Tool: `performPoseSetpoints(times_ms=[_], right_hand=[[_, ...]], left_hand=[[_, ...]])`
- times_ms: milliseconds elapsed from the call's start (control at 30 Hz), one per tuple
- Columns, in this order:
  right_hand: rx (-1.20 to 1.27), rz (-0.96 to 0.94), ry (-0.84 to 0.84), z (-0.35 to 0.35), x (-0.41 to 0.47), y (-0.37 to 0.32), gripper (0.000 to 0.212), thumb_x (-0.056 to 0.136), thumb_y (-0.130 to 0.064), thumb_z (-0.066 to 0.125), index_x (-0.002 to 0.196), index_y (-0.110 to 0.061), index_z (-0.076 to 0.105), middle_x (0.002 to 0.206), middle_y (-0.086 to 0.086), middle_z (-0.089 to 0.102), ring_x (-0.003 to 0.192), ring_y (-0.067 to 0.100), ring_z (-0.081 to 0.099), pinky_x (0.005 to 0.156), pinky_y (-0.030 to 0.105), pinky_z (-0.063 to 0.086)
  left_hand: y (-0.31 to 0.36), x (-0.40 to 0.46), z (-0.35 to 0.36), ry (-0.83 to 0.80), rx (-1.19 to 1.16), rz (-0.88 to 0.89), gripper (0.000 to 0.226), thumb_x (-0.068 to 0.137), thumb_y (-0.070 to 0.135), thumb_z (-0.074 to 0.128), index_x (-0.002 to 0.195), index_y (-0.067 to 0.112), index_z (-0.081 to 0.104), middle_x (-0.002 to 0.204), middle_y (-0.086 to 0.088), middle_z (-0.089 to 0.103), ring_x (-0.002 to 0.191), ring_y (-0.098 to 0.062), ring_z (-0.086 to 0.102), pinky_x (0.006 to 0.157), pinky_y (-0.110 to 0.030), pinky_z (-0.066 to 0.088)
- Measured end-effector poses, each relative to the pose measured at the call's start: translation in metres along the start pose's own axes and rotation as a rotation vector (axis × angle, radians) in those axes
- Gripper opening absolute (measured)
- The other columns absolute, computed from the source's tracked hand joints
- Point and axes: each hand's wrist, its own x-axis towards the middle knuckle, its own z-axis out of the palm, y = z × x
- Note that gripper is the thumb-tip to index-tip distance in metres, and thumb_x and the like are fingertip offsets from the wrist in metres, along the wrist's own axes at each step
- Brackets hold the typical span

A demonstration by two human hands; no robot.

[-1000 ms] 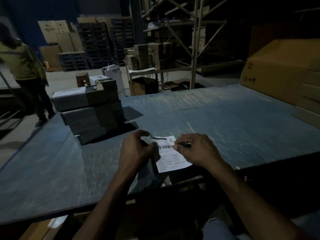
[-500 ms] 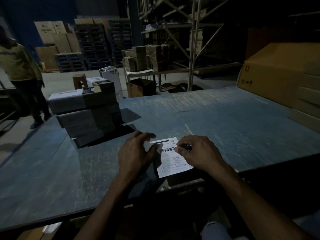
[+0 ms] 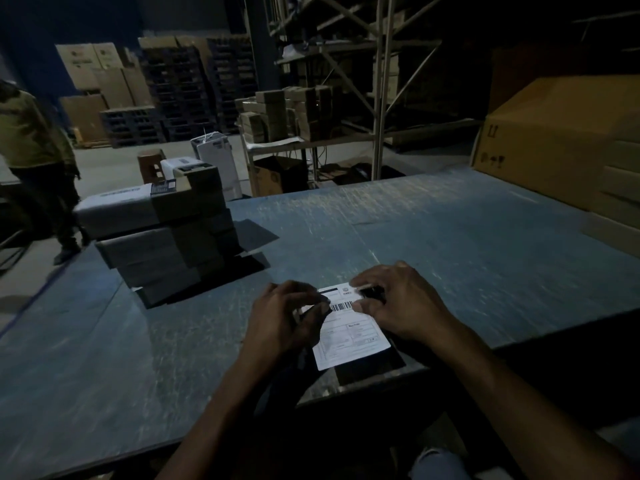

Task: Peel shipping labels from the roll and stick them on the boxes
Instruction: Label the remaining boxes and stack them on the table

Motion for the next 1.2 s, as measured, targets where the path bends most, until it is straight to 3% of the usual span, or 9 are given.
performPoseSetpoints(times_ms=[233, 333, 467, 533, 633, 700, 833, 1033, 1200], right_hand=[[0.125, -0.099, -0.003, 0.005, -0.004, 0.017, 0.021, 0.090, -0.041, 0.077, 0.110, -0.036, 0.079, 0.118, -0.018, 0.073, 0.105, 0.009, 0.060, 0.089, 0.037, 0.053], [0.191, -0.158, 0.087, 0.004, -0.008, 0.022, 0.014, 0.096, -0.032, 0.073, 0.107, -0.029, 0.080, 0.113, -0.021, 0.072, 0.101, -0.005, 0.060, 0.088, 0.030, 0.046], [0.223, -0.087, 0.203, -0.003, -0.007, 0.015, 0.021, 0.092, -0.028, 0.078, 0.113, -0.030, 0.078, 0.113, -0.020, 0.071, 0.104, 0.004, 0.057, 0.085, 0.013, 0.042], [0.264, 0.043, 0.076, -0.009, -0.003, 0.012, 0.041, 0.090, -0.040, 0.079, 0.128, -0.032, 0.070, 0.123, -0.015, 0.068, 0.112, 0.006, 0.058, 0.087, 0.009, 0.042], [0.272, 0.169, -0.265, -0.013, 0.006, 0.012, 0.066, 0.084, -0.050, 0.083, 0.143, -0.033, 0.058, 0.136, -0.007, 0.064, 0.118, 0.012, 0.063, 0.099, 0.032, 0.049], [0.355, 0.205, -0.311, -0.013, 0.008, 0.013, 0.071, 0.076, -0.041, 0.091, 0.139, -0.032, 0.060, 0.134, -0.003, 0.067, 0.114, 0.010, 0.067, 0.094, 0.033, 0.053], [0.645, 0.271, -0.168, -0.019, -0.003, 0.008, 0.092, 0.051, -0.018, 0.104, 0.133, -0.033, 0.065, 0.114, -0.005, 0.071, 0.097, 0.015, 0.075, 0.073, 0.039, 0.065], [0.266, 0.031, 0.125, -0.033, -0.013, -0.011, 0.095, 0.042, -0.034, 0.105, 0.130, -0.026, 0.070, 0.105, -0.017, 0.065, 0.096, -0.005, 0.062, 0.082, 0.009, 0.049], [0.161, -0.108, 0.165, -0.028, -0.019, -0.013, 0.087, 0.044, -0.035, 0.104, 0.125, -0.019, 0.075, 0.109, -0.006, 0.067, 0.103, 0.015, 0.060, 0.089, 0.034, 0.055]], left_hand=[[-0.007, -0.015, 0.005, 0.058, -0.059, -0.067, 0.028, 0.095, 0.057, 0.065, 0.110, 0.040, 0.081, 0.123, 0.021, 0.064, 0.111, -0.006, 0.048, 0.090, -0.044, 0.051], [-0.004, -0.021, 0.000, 0.124, -0.110, -0.025, 0.025, 0.098, 0.047, 0.065, 0.115, 0.034, 0.079, 0.125, 0.020, 0.064, 0.119, -0.004, 0.054, 0.095, -0.036, 0.049], [0.000, -0.024, -0.006, 0.062, -0.307, -0.385, 0.069, 0.082, 0.068, 0.076, 0.140, 0.034, 0.061, 0.127, 0.012, 0.065, 0.114, -0.004, 0.063, 0.091, -0.032, 0.056], [0.005, -0.017, -0.010, -0.097, -0.295, -0.550, 0.087, 0.072, 0.073, 0.080, 0.144, 0.031, 0.056, 0.120, 0.003, 0.073, 0.101, -0.011, 0.073, 0.087, -0.035, 0.060], [0.013, -0.005, -0.013, -0.252, -0.404, -0.575, 0.043, 0.081, 0.044, 0.088, 0.115, 0.019, 0.078, 0.085, 0.001, 0.081, 0.072, -0.009, 0.076, 0.063, -0.022, 0.054], [0.017, -0.001, -0.017, -0.227, -0.537, -0.603, 0.029, 0.078, 0.028, 0.093, 0.102, 0.015, 0.083, 0.080, -0.004, 0.080, 0.067, -0.011, 0.074, 0.063, -0.026, 0.053], [0.020, -0.003, -0.020, -0.120, -0.628, -0.568, 0.039, 0.064, 0.006, 0.098, 0.099, 0.017, 0.083, 0.090, -0.005, 0.082, 0.083, -0.021, 0.079, 0.080, -0.040, 0.063], [0.028, 0.001, -0.021, 0.018, -0.694, -0.532, 0.083, 0.056, 0.011, 0.101, 0.132, 0.019, 0.069, 0.118, 0.001, 0.072, 0.104, -0.007, 0.072, 0.080, -0.021, 0.061], [0.037, 0.008, -0.024, -0.010, -0.775, -0.528, 0.085, 0.054, 0.016, 0.097, 0.133, 0.003, 0.067, 0.103, -0.006, 0.080, 0.090, -0.017, 0.079, 0.073, -0.024, 0.062]])
